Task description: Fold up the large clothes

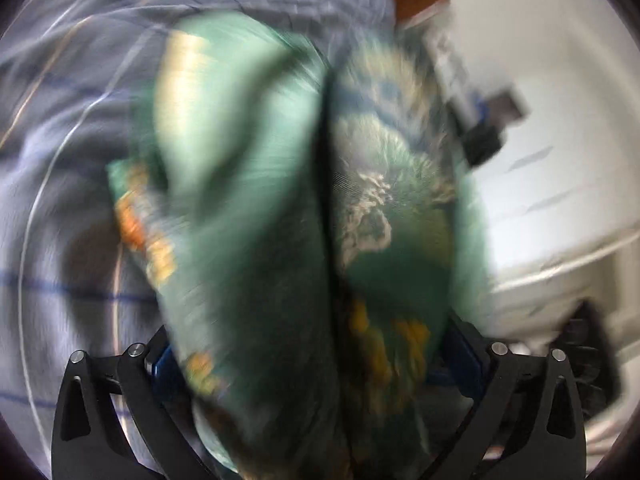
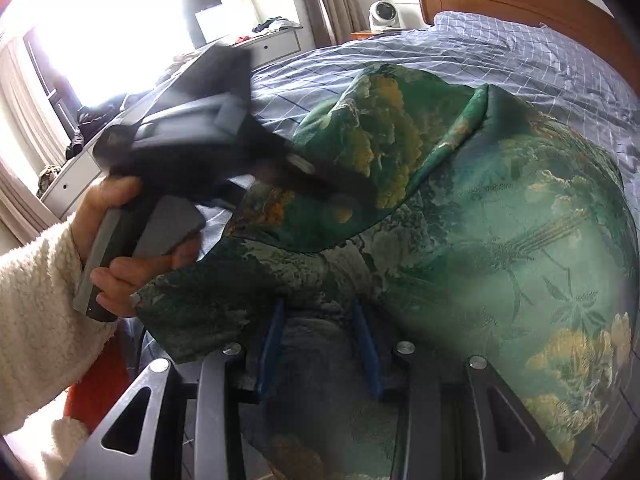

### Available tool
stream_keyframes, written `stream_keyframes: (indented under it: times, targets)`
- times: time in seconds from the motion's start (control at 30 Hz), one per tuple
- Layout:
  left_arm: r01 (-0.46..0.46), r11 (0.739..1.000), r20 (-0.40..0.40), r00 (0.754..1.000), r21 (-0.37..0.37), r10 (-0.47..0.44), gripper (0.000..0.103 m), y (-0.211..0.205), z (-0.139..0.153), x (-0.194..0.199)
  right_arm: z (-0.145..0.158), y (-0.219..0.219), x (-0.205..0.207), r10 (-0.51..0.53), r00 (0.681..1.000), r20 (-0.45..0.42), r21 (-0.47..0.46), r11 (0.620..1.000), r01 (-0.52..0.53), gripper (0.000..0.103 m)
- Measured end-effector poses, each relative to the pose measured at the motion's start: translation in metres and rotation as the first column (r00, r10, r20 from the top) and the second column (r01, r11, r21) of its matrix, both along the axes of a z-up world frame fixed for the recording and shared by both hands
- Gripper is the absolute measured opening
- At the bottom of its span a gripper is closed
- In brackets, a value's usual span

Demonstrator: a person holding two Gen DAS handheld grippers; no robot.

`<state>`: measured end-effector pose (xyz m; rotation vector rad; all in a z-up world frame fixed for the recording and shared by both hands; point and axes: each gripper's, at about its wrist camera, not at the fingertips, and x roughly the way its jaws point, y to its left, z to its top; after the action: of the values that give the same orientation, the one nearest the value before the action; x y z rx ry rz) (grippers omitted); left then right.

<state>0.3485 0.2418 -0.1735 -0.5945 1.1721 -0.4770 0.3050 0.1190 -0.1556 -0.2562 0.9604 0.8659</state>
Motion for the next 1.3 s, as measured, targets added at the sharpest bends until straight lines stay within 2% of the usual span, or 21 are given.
stream_keyframes:
  times: [0.1, 0.33, 0.43, 0.5, 0.53, 0.63, 0.73, 0.77, 0.83, 0.9, 1.03, 1.17, 1.3]
  targets:
    - [-0.006, 1.0, -0.061, 0.998, -0.011, 0.006, 0.103, 0.003, -0.007, 0.011, 0.0, -0.002, 0.0, -0.005, 1.0, -0.002, -0.001, 1.0, 0.005, 0.036]
    - [-0.039, 0.999, -0.028, 0.999, 0.003, 0.039, 0.103, 0.0, -0.009, 0.01, 0.012, -0.014, -0.006, -0.023, 1.0, 0.01, 0.044, 0.999, 0.023, 0.036]
    - [-0.041, 0.999, -0.023, 0.999, -0.002, 0.041, 0.103, 0.003, -0.01, 0.007, 0.031, -0.04, -0.01, -0.069, 0.997, -0.028, 0.11, 0.991, 0.072, 0.049]
    - [-0.041, 0.999, -0.019, 0.999, 0.0, 0.041, 0.103, 0.002, -0.009, 0.006, 0.046, -0.069, -0.011, -0.129, 0.992, -0.005, 0.147, 0.981, 0.128, 0.063]
    - [-0.041, 0.999, -0.017, 0.999, 0.0, 0.041, 0.103, 0.003, -0.009, 0.005, 0.051, -0.085, -0.009, -0.161, 0.987, 0.012, 0.152, 0.976, 0.158, 0.066]
    - [-0.043, 0.999, -0.01, 0.999, -0.002, 0.043, 0.103, 0.013, -0.01, -0.007, 0.054, -0.141, 0.0, -0.294, 0.956, 0.024, 0.147, 0.946, 0.287, 0.074]
    - [-0.048, 0.999, -0.006, 0.999, -0.003, 0.048, 0.103, 0.014, -0.01, -0.011, 0.037, -0.189, 0.015, -0.421, 0.906, -0.039, 0.102, 0.9, 0.423, 0.074]
    - [-0.048, 0.999, -0.005, 0.999, -0.003, 0.048, 0.103, 0.014, -0.012, -0.018, 0.028, -0.207, 0.018, -0.478, 0.876, -0.07, 0.079, 0.873, 0.482, 0.074]
    - [-0.051, 0.999, -0.004, 0.999, -0.003, 0.051, 0.103, 0.016, -0.013, -0.02, 0.017, -0.227, 0.018, -0.525, 0.845, -0.105, 0.081, 0.842, 0.533, 0.074]
    - [-0.051, 0.999, -0.005, 0.999, -0.004, 0.051, 0.103, 0.018, -0.013, -0.022, 0.012, -0.234, 0.014, -0.534, 0.837, -0.121, 0.09, 0.834, 0.545, 0.074]
    - [-0.053, 0.999, -0.006, 0.999, -0.005, 0.053, 0.103, 0.019, -0.013, -0.024, 0.012, -0.225, 0.017, -0.475, 0.86, -0.187, 0.153, 0.85, 0.503, 0.074]
    - [-0.059, 0.998, -0.002, 0.998, -0.009, 0.059, 0.103, 0.02, -0.014, -0.026, 0.015, -0.214, 0.028, -0.423, 0.863, -0.277, 0.232, 0.842, 0.487, 0.074]
    - [-0.06, 0.998, 0.001, 0.998, -0.013, 0.06, 0.103, 0.021, -0.014, -0.029, 0.019, -0.209, 0.031, -0.426, 0.862, -0.274, 0.24, 0.838, 0.49, 0.074]
